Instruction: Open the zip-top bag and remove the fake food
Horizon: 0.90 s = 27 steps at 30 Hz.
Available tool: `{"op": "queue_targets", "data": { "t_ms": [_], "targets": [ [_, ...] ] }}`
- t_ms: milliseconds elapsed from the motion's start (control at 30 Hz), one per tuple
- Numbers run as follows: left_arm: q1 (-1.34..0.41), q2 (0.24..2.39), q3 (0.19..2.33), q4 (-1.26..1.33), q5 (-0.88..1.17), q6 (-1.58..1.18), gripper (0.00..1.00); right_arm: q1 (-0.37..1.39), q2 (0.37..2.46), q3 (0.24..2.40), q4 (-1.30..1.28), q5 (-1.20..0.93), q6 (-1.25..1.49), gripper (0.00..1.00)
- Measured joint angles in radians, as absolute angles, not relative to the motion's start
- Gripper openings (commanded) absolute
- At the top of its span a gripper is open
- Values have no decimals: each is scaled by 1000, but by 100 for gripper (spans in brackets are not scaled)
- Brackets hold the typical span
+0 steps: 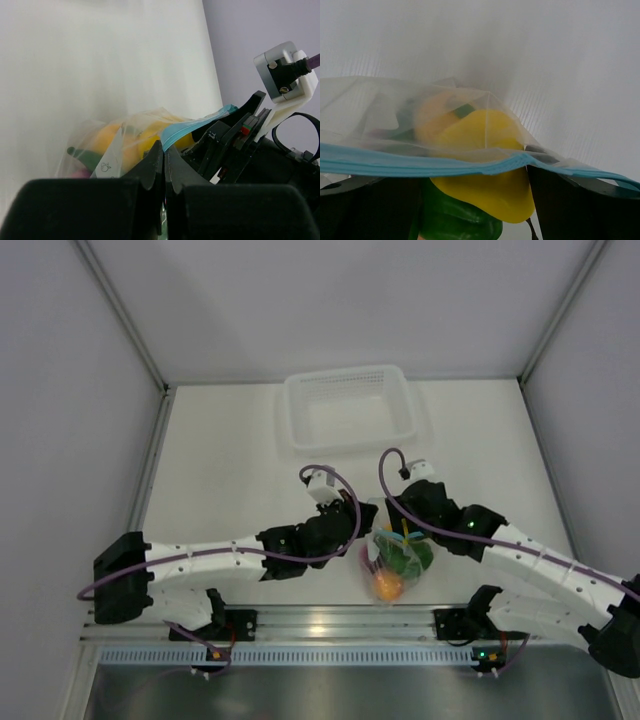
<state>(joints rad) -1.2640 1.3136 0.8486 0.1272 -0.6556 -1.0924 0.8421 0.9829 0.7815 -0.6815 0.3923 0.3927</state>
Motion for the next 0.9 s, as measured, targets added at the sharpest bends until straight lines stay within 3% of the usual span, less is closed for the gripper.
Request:
{"op": "queue_targets", "data": {
  "t_ms": [67, 200, 400, 433, 633, 900],
  "targets": [
    [-1264, 1326, 849, 129, -661, -1087, 0, 842, 983, 767, -682, 389, 399, 86],
    [-1264, 1348, 849, 130, -675, -1071, 0, 844, 1005, 758, -684, 374, 415, 82],
    [-1264, 1351, 849, 130, -694, -1063, 0, 844, 1029, 746, -675, 356, 431, 52],
    [-1264, 1351, 849, 130, -698, -1063, 0, 844, 1029, 745, -673, 353, 432, 42],
    [-1264, 1351, 849, 130, -730, -1042, 0, 849, 977, 741, -665, 318, 431, 27],
    [-1264, 1351, 849, 135, -762, -975, 0, 849, 823, 742, -587, 208, 429, 25]
  ]
}}
